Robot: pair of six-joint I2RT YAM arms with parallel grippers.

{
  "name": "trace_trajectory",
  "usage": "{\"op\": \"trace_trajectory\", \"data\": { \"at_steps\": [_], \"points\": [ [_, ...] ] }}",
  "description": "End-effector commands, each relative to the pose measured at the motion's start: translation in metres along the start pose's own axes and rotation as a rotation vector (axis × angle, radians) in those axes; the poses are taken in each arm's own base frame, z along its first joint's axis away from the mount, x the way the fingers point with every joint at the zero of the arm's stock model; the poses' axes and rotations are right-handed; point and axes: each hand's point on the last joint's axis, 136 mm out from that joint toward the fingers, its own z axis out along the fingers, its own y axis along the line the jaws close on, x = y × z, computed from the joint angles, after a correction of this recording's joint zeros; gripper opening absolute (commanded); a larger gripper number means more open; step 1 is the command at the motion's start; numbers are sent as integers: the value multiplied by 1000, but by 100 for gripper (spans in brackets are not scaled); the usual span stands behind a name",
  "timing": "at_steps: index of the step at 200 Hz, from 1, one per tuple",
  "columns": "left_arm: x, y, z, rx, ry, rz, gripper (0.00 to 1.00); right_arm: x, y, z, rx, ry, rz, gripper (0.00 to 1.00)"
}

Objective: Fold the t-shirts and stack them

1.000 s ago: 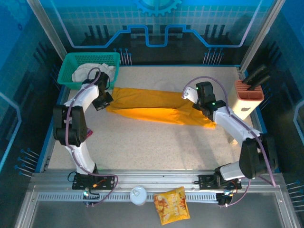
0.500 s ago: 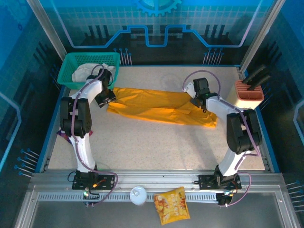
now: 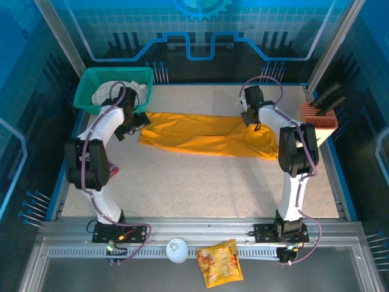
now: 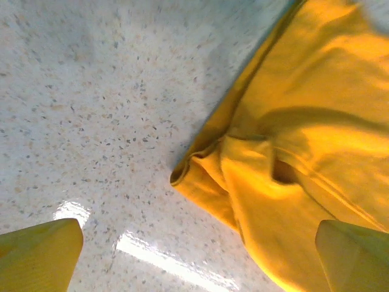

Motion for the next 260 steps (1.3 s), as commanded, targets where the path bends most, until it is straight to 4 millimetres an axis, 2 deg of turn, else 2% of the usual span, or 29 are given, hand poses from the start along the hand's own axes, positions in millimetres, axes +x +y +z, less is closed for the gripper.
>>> {"op": "trace_trajectory", "data": {
  "at_steps": [1, 9, 25, 45, 85, 102, 114, 137, 179, 199, 235, 260],
  "points": [
    [-6, -3, -38, 79, -60, 31, 99, 20, 8, 10, -57, 116, 124, 17],
    [-5, -3, -47, 87, -67, 39, 99, 22, 11, 12, -71, 133, 149, 29],
    [-2, -1, -63, 102, -82, 51, 99, 24, 16, 12, -100, 150, 199, 39],
    [1, 3, -83, 118, -104, 70, 99, 24, 17, 4, -136, 150, 284, 43],
    [10, 10, -114, 145, -134, 99, 99, 30, 21, -35, -250, 110, 494, 46],
    [15, 14, -117, 146, -130, 105, 99, 42, 36, -45, -330, 115, 577, 47],
    [18, 14, -117, 150, -123, 108, 99, 47, 51, -48, -407, 122, 620, 54],
    [23, 14, -114, 159, -109, 108, 99, 56, 71, -39, -488, 142, 676, 58],
    [27, 17, -110, 150, -97, 109, 99, 52, 84, -22, -529, 146, 719, 56],
    [27, 18, -110, 146, -99, 109, 99, 45, 89, -22, -544, 134, 714, 50],
    [25, 15, -107, 154, -93, 106, 99, 34, 98, -25, -596, 119, 724, 31],
    [25, 14, -103, 153, -85, 106, 99, 22, 106, -24, -646, 108, 742, 29]
  ]
}}
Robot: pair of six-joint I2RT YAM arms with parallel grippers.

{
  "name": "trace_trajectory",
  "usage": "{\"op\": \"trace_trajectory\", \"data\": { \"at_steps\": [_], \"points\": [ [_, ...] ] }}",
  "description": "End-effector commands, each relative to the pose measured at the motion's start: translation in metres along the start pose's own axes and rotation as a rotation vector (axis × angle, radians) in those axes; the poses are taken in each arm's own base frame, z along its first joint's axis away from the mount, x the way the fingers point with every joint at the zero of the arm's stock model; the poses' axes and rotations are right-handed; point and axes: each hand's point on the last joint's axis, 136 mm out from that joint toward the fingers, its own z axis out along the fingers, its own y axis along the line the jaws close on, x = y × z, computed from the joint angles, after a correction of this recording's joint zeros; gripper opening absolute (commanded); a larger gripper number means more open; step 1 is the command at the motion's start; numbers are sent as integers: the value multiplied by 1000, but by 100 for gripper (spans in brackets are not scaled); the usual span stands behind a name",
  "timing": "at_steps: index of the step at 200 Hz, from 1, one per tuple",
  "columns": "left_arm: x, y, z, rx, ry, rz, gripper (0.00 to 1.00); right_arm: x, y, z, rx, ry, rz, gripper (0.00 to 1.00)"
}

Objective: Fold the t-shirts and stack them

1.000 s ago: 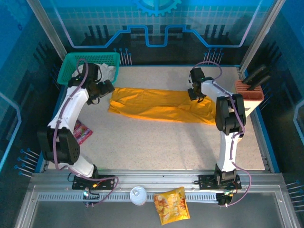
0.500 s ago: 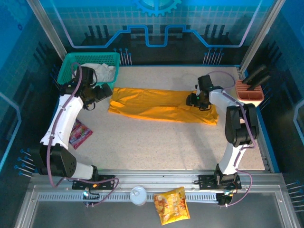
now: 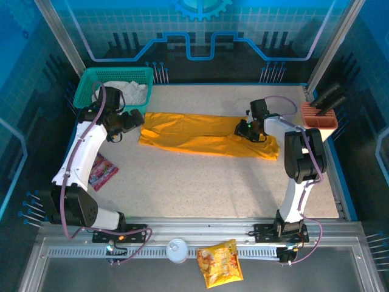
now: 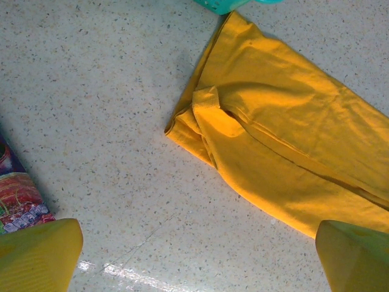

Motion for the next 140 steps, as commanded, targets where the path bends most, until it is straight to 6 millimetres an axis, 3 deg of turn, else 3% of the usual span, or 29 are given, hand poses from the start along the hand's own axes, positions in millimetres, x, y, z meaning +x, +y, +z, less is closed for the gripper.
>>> {"op": "trace_trajectory", "data": {
  "at_steps": [1, 98, 116, 140],
  "points": [
    [6, 2, 5, 5, 35, 10, 99, -9, 23, 9, -85, 0, 12, 29],
    [12, 4, 17, -5, 69, 30, 99, -76, 69, 45, -242, -45, 126, 29],
    [13, 3, 18, -2, 75, 31, 99, -77, 72, 40, -242, -50, 118, 29],
    [14, 1, 18, 8, 79, 31, 99, -69, 61, 13, -163, -83, 61, 30]
  ]
}}
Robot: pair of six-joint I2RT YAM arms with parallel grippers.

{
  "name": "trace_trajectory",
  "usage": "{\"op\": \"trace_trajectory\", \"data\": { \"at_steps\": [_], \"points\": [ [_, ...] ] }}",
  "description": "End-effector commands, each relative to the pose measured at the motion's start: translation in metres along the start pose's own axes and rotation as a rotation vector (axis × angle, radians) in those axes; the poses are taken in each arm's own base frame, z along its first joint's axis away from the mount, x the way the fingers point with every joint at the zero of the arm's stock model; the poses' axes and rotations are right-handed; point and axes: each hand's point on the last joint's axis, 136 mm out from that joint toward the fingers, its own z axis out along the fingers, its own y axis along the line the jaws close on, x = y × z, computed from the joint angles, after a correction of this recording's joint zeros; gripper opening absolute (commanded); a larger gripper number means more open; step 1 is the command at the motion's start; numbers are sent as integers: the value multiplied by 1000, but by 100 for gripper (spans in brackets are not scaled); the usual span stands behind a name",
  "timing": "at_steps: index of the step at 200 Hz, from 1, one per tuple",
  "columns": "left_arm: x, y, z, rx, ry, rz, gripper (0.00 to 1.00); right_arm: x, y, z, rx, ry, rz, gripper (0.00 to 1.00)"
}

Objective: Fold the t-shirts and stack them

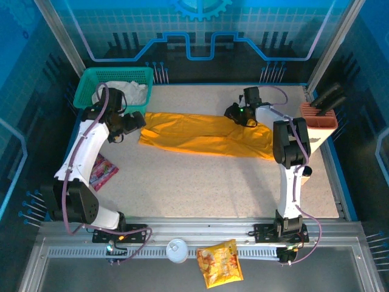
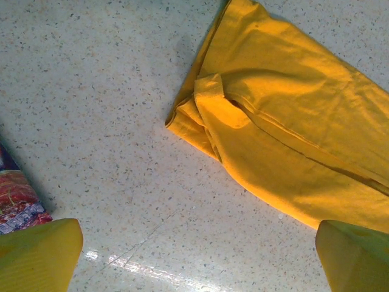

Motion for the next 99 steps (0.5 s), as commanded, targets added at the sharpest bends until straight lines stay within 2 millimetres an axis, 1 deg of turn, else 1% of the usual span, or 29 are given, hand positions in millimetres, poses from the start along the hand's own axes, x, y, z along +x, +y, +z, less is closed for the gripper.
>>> {"op": "trace_trajectory", "data": {
  "at_steps": [1, 9, 32, 45, 58, 77, 99],
  "points": [
    [6, 0, 4, 15, 32, 12, 99, 6, 8, -29, 42, -23, -51, 30],
    [7, -1, 4, 16, 36, 16, 99, 9, 6, -43, 73, -38, -76, 31],
    [8, -4, 1, 19, 31, 29, 99, 26, -3, -83, 164, -57, -136, 34],
    [8, -5, 0, 16, 28, 36, 99, 39, -9, -98, 203, -45, -162, 35],
    [10, -7, 0, 17, 28, 41, 99, 49, -17, -108, 236, -42, -172, 36],
    [12, -10, -1, 22, 31, 45, 99, 60, -28, -111, 253, -37, -162, 36],
    [17, -14, -1, 29, 39, 55, 99, 67, -38, -101, 258, 0, -144, 35]
  ]
}}
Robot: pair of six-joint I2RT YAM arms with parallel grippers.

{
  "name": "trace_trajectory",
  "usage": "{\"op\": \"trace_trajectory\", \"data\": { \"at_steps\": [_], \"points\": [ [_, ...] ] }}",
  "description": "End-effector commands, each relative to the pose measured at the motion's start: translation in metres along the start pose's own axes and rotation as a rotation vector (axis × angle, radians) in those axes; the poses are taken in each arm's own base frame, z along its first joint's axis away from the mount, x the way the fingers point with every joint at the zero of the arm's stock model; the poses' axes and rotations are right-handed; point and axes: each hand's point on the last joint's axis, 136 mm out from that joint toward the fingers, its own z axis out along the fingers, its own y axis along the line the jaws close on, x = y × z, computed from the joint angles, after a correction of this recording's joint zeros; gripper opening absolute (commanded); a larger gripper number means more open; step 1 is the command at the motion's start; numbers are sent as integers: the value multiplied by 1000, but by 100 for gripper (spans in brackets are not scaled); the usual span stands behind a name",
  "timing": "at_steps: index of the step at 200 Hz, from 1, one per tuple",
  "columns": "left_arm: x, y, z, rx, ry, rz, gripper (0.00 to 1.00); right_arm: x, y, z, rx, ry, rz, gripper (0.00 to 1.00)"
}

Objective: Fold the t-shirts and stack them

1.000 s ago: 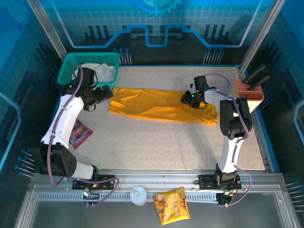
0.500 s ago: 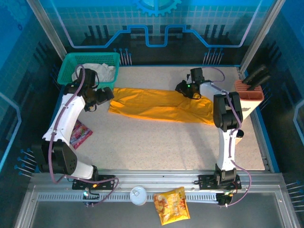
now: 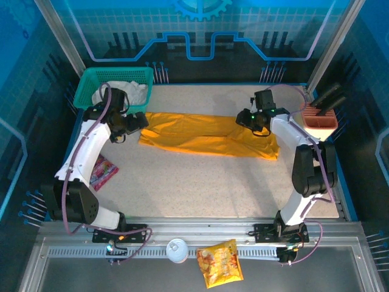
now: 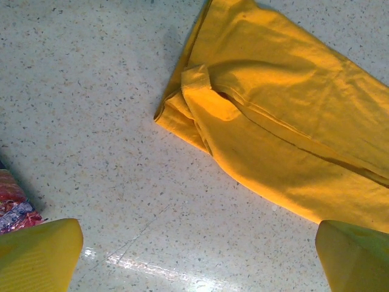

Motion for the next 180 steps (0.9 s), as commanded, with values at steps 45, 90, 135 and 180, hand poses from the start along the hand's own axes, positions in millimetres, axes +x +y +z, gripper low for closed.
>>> {"op": "trace_trajectory", "data": {
  "at_steps": [45, 90, 135, 180],
  "points": [
    [15, -6, -3, 5, 33, 39, 99, 40, -35, 47, 112, 163, 5, 31],
    [13, -7, -1, 0, 38, 42, 99, 43, -40, 59, 122, 185, 6, 28],
    [13, -10, 2, -1, 47, 47, 99, 45, -43, 63, 141, 196, -2, 27],
    [13, -12, 6, 1, 52, 50, 99, 44, -44, 67, 149, 202, -11, 21]
  ]
}}
